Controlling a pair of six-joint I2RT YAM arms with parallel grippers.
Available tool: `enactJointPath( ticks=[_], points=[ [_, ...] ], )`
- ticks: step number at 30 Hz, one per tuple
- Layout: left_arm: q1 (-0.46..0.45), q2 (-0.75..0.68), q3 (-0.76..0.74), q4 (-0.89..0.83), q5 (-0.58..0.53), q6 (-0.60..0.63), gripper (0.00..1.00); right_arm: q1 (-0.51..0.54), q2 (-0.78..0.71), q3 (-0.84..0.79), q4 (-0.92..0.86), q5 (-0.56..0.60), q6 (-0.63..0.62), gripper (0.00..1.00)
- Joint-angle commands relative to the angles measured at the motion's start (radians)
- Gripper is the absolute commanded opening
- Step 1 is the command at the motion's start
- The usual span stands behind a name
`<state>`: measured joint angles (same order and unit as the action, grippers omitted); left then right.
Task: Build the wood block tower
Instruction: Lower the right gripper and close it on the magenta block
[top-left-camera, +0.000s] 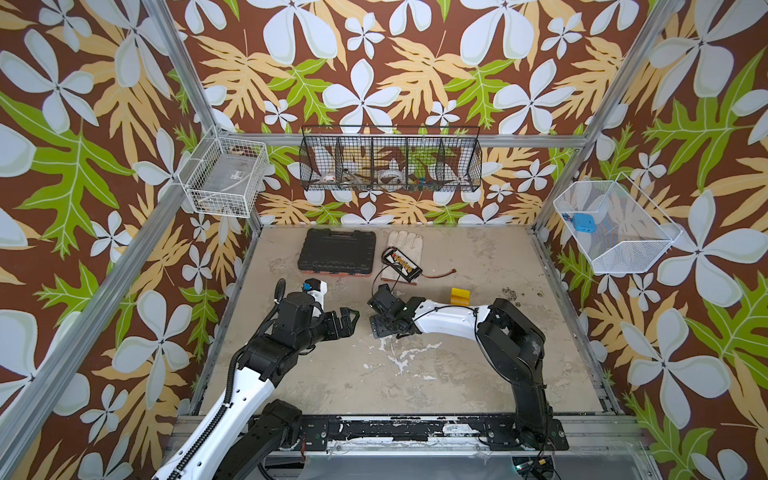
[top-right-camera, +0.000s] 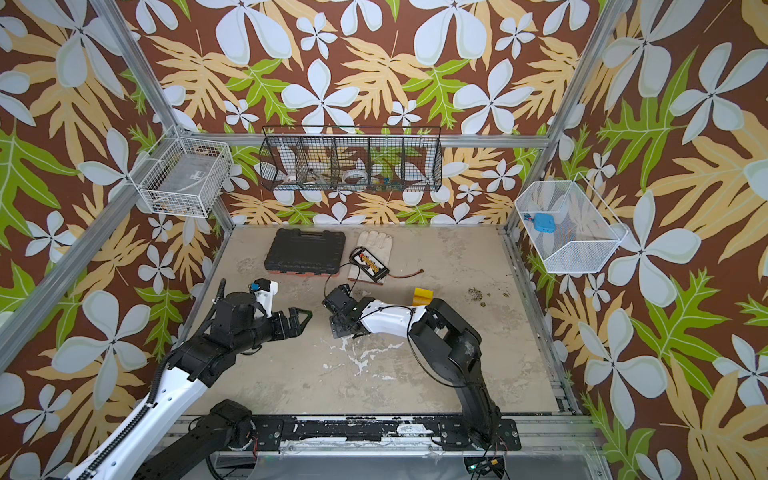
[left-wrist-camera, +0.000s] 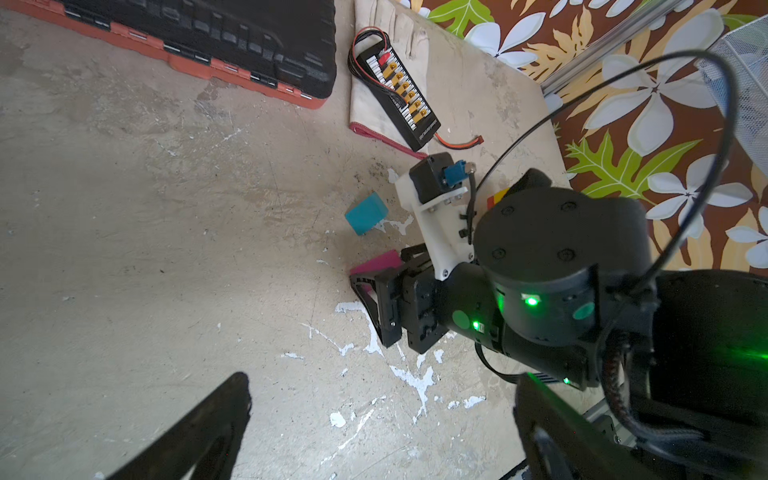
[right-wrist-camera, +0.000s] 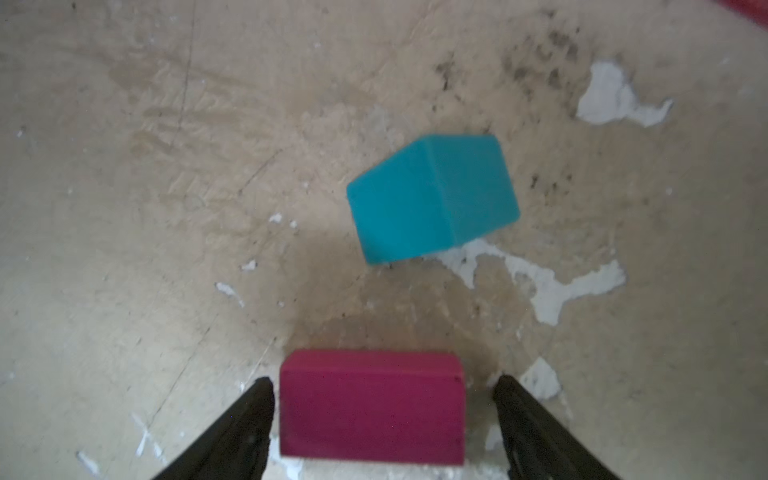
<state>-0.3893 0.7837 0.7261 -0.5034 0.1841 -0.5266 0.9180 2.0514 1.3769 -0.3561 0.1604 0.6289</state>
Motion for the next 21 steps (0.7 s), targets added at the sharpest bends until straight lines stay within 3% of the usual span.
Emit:
enactJointPath(
  ticks=[1,12,16,21],
  points=[
    [0.001,0.006,-0.001,0.001,-0.003,0.002,1.0,0.002,0.018,0.003,-0.014,-0.034,-0.004,0.81],
    [0.001,0.005,-0.008,0.009,0.008,0.0,1.0,0.013,-0.001,-0.028,-0.032,-0.005,0.007,0.74],
    [0.001,0.005,-0.008,0.011,0.011,0.0,1.0,0.015,0.027,-0.006,-0.051,-0.021,0.003,0.59],
    [0.001,0.005,-0.01,0.011,0.017,0.002,1.0,0.015,0.005,-0.027,-0.063,0.002,0.026,0.53]
  ],
)
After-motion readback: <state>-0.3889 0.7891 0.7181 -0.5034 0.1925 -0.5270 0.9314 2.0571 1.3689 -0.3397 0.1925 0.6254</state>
